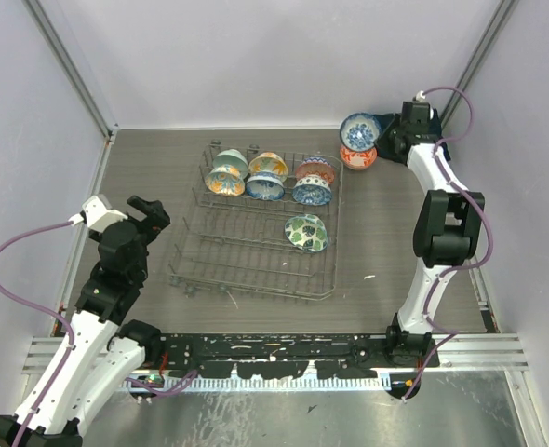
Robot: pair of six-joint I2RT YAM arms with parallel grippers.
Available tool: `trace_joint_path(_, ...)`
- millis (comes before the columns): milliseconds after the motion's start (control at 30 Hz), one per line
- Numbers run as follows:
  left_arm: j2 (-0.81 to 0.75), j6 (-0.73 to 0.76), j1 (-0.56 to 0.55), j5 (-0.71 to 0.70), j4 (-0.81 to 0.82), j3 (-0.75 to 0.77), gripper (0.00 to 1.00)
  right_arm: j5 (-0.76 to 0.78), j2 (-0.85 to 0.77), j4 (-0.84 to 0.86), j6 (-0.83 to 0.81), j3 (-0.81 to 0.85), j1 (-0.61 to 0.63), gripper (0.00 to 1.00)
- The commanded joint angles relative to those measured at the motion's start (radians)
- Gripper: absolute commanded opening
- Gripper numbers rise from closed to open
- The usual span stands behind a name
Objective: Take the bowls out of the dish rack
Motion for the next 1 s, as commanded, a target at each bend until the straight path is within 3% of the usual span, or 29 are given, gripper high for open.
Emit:
trace_joint_path(0, 0.001, -0.004, -0.002, -0.005, 0.033, -0.008, 0.98, -0.033, -0.002, 0.033, 0.044, 0.082, -0.013, 0.01)
trace_joint_path(967, 0.007, -0.001, -0.003, -0.005, 0.036, -0.009, 0.98, -0.073, 0.165, -0.043, 0.064, 0.162, -0.045, 0.01)
